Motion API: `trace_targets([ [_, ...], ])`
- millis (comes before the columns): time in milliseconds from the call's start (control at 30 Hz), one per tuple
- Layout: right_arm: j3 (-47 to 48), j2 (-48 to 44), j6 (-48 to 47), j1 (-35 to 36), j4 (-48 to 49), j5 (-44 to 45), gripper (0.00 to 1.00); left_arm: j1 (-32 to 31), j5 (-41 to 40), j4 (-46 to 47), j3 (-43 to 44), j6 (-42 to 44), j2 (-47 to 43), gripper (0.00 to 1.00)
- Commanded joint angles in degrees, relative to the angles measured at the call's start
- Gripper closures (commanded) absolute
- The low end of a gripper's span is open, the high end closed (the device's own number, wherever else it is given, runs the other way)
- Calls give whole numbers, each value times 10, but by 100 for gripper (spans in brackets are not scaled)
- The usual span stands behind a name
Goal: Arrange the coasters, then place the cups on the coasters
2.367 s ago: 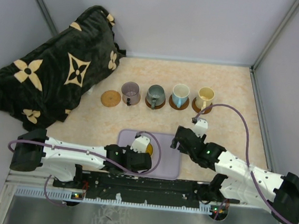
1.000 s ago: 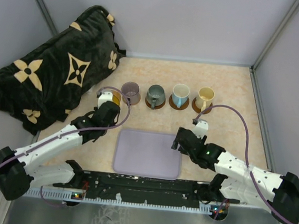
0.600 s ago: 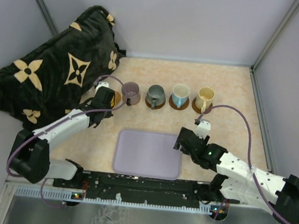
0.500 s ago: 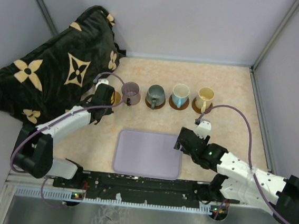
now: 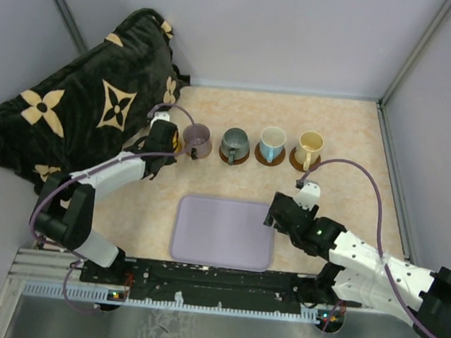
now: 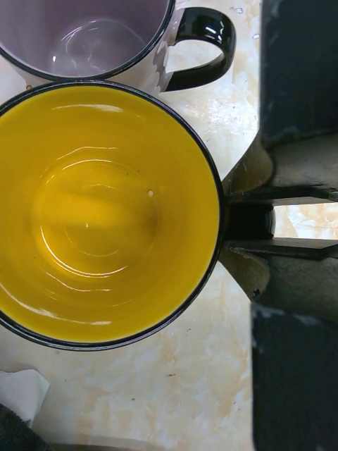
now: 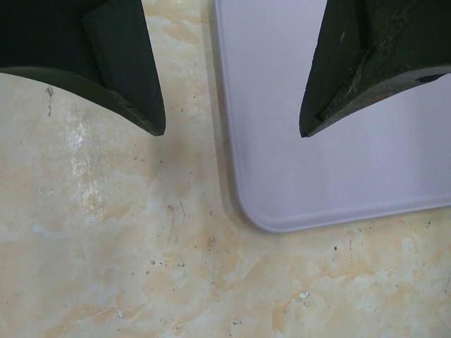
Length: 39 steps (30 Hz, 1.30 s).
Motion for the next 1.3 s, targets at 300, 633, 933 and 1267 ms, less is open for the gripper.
trace_targets([
  [300,28,4,4,-2,7,20,23,38,40,85,14,42,17,100],
  [633,27,14,4,-2,13,16,22,48,55,92,7,55,22,100],
  [933,22,14,6,-3,18,14,22,49,55,65,15,65,26,100],
  [1267,17,12,10,-2,18,9,22,52,45,58,16,64,32,100],
])
